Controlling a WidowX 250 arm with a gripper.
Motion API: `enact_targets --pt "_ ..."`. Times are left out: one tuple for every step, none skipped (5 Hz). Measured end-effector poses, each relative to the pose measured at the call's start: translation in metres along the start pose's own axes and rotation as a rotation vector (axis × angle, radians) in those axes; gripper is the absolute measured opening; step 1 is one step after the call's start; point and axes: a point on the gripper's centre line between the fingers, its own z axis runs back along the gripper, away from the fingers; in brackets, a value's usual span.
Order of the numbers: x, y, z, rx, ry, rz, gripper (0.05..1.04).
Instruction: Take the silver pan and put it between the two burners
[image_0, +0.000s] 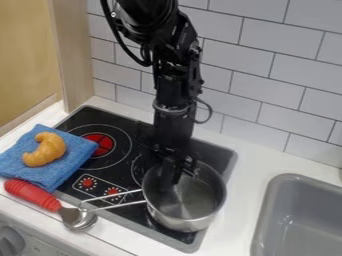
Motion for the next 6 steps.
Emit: enact_targets --pt "-0.002 -0.001 0.018 -0.033 -0.045 -0.016 0.136" --pt "-0.012 0.014 0.042 -0.040 -0.080 0.079 0.064" --pt "-0.012 0.028 0.051 -0.058 -0.084 0.162 0.058" --pt "-0.009 0.054 0.062 -0.094 -0.118 0.311 0.056" --pt "-0.003 0.072 0.052 -0.120 -0.094 0.481 0.054" --pt "0.009 0.089 0.051 -0.075 -0.095 0.620 0.054"
